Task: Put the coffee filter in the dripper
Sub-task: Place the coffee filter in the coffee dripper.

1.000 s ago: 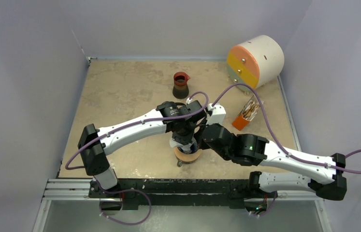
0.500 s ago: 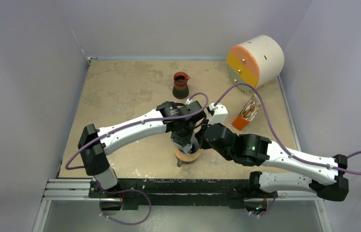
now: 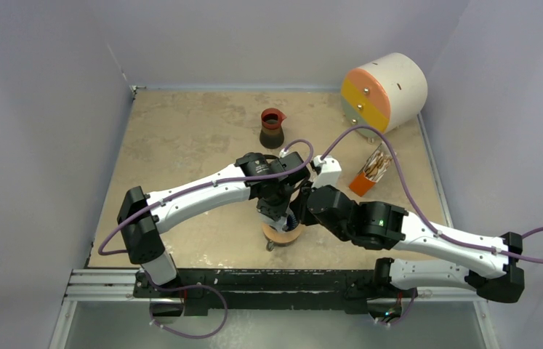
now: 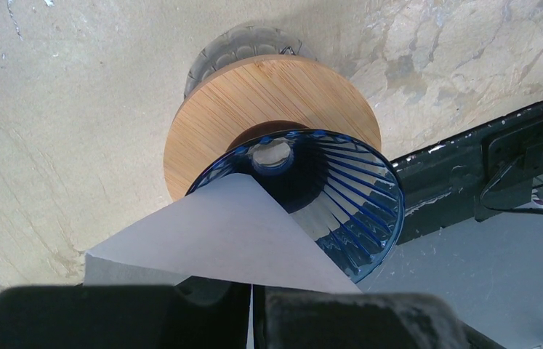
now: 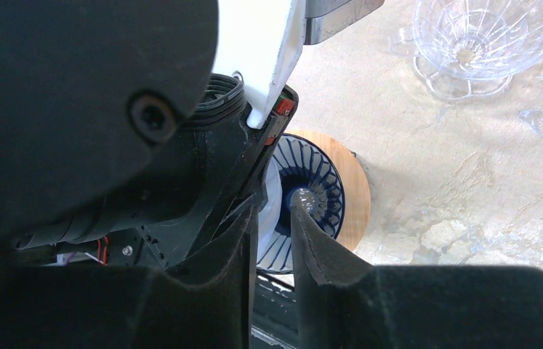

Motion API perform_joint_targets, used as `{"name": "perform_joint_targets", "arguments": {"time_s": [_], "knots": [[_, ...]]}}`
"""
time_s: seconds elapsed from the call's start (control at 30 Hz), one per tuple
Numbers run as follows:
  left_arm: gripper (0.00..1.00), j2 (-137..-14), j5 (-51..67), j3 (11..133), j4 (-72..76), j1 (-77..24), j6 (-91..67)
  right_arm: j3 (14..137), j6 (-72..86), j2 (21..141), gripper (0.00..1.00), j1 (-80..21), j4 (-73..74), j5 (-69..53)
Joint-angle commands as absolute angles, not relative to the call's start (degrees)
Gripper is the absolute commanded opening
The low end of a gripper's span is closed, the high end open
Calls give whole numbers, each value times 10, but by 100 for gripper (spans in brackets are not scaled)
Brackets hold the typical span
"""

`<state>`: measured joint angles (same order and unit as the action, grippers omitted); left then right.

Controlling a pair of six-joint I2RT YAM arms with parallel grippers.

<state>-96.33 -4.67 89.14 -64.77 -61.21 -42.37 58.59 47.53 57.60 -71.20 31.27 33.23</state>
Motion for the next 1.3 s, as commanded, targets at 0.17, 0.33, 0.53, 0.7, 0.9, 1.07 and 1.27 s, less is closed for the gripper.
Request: {"name": "perform_joint_targets", "arguments": {"time_s": [0.17,0.33,0.53,0.7,0.9,1.07,1.27], "knots": [[0,-959,-43,905,-643,-618,-420,589,489,593,28,-712,297,330],[0,-952,-42,896,-639,-620,-425,576,497,595,28,-712,276,330],[0,-936,-40,877,-623,-620,-434,563,512,606,28,-712,268,331],[0,-925,-35,867,-614,-620,-442,549,521,610,27,-712,265,334],[0,-918,-29,861,-607,-620,-447,536,528,611,23,-712,265,337],[0,-912,-28,859,-601,-620,-451,530,531,607,5,-712,265,333],[0,-907,-30,856,-592,-620,-456,528,528,586,0,-712,270,336]]}}
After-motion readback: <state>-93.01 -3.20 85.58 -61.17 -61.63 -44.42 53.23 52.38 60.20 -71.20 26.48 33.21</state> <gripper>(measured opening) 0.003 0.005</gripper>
